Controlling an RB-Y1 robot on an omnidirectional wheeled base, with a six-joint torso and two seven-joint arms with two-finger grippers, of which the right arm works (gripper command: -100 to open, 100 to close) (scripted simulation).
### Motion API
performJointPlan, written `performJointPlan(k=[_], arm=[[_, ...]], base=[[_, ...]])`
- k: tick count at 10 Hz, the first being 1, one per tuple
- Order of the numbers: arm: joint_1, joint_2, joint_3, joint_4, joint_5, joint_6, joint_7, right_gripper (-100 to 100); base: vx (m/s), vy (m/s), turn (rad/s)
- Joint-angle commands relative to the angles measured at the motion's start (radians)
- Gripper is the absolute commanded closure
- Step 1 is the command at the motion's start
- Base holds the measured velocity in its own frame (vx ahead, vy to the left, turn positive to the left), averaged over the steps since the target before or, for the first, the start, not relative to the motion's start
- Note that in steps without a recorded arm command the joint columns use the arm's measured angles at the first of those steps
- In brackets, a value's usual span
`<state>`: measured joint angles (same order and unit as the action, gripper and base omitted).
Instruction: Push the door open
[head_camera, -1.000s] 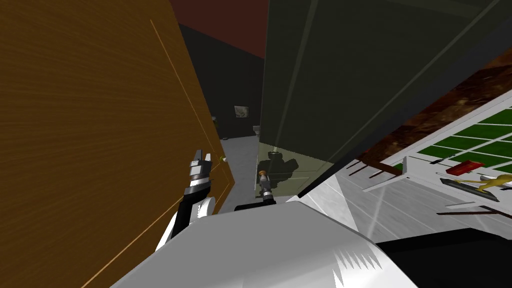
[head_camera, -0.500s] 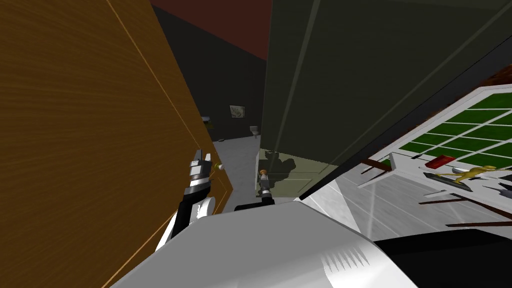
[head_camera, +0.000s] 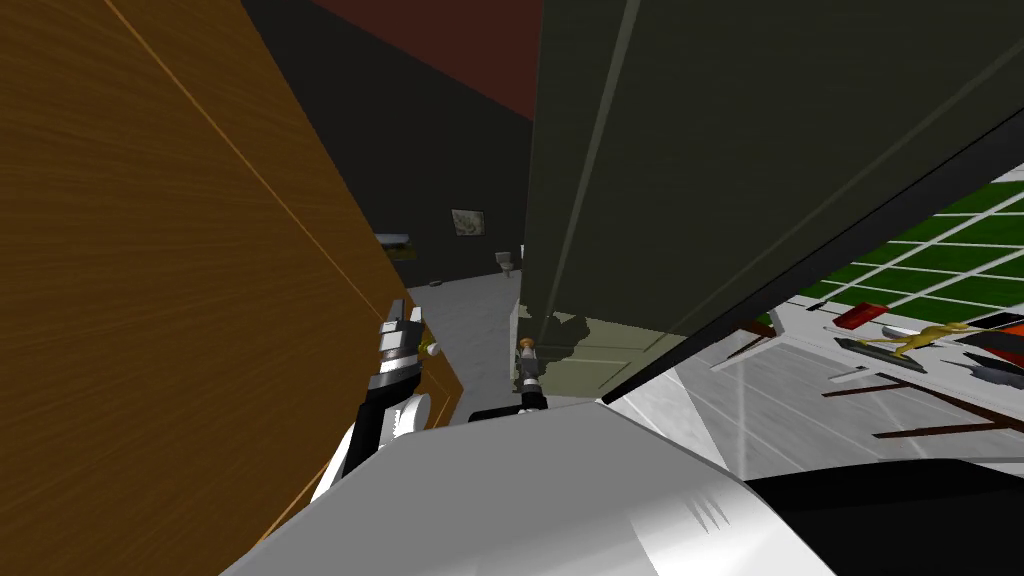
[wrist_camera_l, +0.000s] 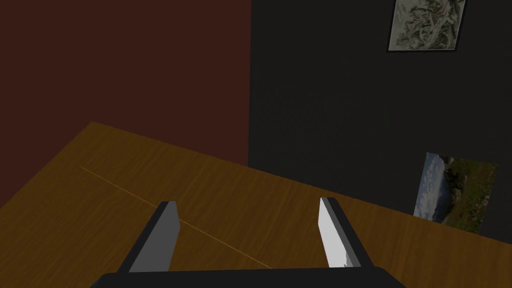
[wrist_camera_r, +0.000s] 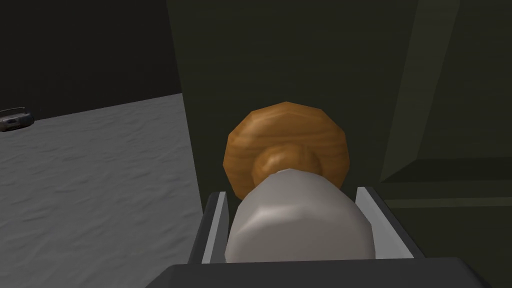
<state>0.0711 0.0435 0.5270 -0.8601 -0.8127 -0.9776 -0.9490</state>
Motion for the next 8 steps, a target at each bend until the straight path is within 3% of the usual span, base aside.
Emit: performJointPlan(k=[1,4,6,8], arm=[[0.0,-0.027,-0.011,-0.001,-0.012,-0.008,0.006,100],[0.001,-0.051,-0.024,-0.003,-0.026,-0.018,0.013,100],[0.001,-0.076,-0.044,-0.005,-0.049,-0.032,0.024,100],[0.001,-0.08,-0.048,-0.006,-0.053,-0.035,0.026,100]], base=[[0.125,0.016,-0.008],[0.198,-0.008,-0.027],[0.224,-0.008,-0.042],[0.143,-0.005,-0.015]])
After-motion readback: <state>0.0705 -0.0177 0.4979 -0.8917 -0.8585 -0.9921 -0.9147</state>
